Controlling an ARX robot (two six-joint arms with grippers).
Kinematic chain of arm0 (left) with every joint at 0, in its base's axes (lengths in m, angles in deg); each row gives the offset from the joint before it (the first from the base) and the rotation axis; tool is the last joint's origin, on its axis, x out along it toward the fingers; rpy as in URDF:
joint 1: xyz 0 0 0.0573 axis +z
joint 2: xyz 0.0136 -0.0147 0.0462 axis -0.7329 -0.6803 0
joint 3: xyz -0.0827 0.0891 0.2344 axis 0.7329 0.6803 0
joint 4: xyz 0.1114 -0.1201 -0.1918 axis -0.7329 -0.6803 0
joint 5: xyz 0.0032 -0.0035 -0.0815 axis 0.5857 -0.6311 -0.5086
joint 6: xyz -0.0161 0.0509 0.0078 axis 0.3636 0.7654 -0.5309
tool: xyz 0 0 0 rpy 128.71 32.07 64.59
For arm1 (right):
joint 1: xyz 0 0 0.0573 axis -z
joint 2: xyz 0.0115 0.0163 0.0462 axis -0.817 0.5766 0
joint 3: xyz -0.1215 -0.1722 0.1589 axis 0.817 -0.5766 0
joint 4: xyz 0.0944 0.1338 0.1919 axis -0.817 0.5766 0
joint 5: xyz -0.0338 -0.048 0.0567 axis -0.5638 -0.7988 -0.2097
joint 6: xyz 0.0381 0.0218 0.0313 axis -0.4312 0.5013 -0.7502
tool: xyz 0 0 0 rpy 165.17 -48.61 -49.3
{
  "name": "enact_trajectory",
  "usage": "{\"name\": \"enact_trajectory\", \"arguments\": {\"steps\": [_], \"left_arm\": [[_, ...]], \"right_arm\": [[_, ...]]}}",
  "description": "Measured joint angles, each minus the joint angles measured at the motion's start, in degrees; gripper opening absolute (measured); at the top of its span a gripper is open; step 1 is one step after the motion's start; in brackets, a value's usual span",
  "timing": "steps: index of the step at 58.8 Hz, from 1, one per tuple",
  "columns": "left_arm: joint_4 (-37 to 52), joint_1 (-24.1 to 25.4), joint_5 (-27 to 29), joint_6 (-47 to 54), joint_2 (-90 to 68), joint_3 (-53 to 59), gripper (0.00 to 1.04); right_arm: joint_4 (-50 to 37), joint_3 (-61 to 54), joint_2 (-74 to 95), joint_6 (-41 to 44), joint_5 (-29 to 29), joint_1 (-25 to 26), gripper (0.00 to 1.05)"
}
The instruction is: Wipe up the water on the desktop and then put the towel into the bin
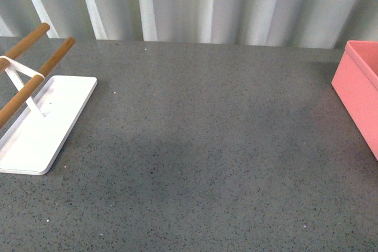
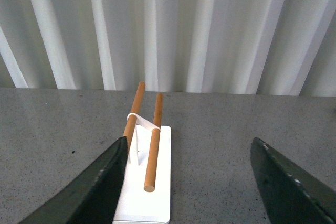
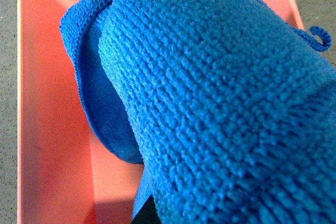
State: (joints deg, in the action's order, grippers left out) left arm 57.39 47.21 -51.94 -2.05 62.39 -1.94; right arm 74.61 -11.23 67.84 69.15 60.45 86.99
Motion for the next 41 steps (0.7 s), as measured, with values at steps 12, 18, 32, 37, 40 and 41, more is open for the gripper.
{"name": "enact_trajectory", "arguments": {"steps": [12, 18, 32, 37, 40, 41], "left_arm": [[0.00, 0.00, 0.00, 0.00, 0.00, 0.00, 0.97], [0.00, 0.00, 0.00, 0.02, -0.02, 0.00, 0.98], [0.00, 0.00, 0.00, 0.00, 0.00, 0.00, 0.98], [0.00, 0.00, 0.00, 0.02, 0.00, 0.00, 0.98], [0.00, 0.00, 0.00, 0.02, 0.00, 0.00, 0.98], [0.00, 0.00, 0.00, 0.02, 0.00, 0.00, 0.98]], "right_arm": [[2.99, 3.50, 5.44, 0.26, -1.92, -0.02, 0.04], [4.87, 4.37, 8.04, 0.24, -2.27, 0.15, 0.04], [5.20, 4.39, 11.45, 1.36, -3.76, 0.79, 0.29], [5.44, 4.42, 11.50, 1.36, -3.26, 1.16, 0.41], [5.66, 4.48, 11.50, 1.36, -2.78, 1.42, 0.48], [5.75, 4.52, 11.50, 1.40, -2.75, 1.53, 0.52]]}}
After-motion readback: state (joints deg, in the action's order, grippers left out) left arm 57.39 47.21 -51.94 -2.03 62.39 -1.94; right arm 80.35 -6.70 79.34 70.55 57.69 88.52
